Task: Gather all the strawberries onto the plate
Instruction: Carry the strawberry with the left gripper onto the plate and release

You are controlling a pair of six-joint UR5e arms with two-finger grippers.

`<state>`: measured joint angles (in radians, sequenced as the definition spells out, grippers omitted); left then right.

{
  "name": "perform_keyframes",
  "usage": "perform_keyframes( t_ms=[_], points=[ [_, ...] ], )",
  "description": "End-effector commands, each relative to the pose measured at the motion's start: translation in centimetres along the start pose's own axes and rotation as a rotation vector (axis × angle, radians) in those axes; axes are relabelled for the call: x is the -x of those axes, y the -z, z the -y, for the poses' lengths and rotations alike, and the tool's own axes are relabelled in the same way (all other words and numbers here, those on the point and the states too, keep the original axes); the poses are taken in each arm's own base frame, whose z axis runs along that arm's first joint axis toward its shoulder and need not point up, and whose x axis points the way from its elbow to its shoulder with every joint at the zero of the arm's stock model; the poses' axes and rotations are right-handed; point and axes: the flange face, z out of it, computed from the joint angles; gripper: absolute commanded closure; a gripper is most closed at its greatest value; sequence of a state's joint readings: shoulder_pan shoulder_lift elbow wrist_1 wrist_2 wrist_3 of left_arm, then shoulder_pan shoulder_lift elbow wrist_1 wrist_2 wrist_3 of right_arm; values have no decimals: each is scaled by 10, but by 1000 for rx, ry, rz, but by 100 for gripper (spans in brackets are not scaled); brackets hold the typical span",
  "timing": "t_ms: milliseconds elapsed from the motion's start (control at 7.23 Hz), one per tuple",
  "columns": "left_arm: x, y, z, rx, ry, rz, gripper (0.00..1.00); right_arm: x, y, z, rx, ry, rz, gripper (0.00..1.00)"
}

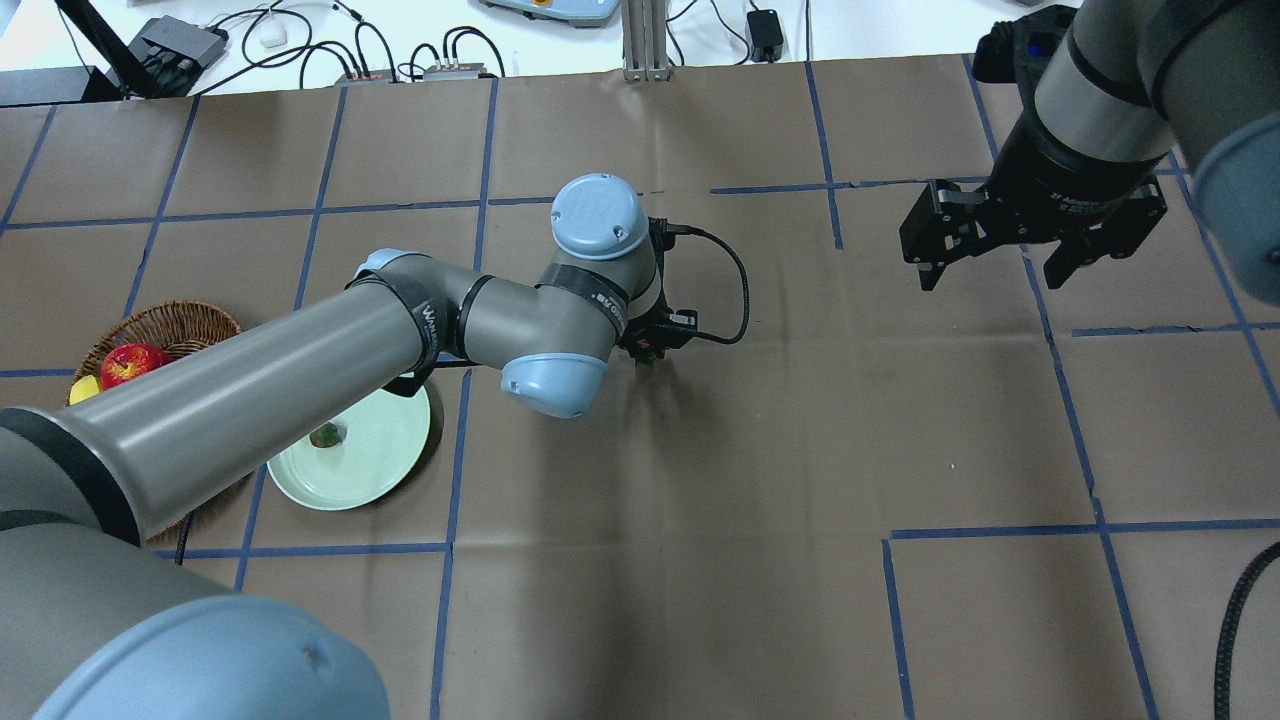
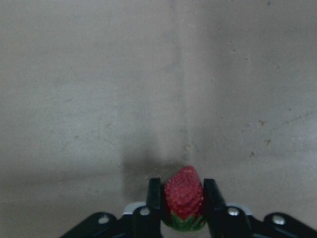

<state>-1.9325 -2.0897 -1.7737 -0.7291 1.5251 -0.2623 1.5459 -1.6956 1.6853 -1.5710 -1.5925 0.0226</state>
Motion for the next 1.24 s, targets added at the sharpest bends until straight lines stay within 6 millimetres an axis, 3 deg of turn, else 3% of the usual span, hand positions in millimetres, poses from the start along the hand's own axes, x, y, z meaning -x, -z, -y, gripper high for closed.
perform_keyframes(
  t_ms=[0, 277, 415, 691, 968, 1106],
  points=[
    [33, 42, -2, -17, -77, 37, 100, 2, 1, 6, 9, 0, 12, 0],
    [120, 86, -34, 23, -247, 174, 100, 2, -2, 8, 17, 2, 14, 0],
    [160, 91, -58, 50, -318, 200, 100, 2, -3, 9, 17, 2, 14, 0],
    [225, 83, -97, 115, -333, 194, 100, 3, -9, 18, 32, 3, 12, 0],
    [268, 67, -109, 155, -287, 182, 99, 3, -7, 20, 29, 3, 10, 0],
    [279, 65, -108, 163, -267, 180, 81, 3, -7, 20, 32, 3, 10, 0]
  ],
)
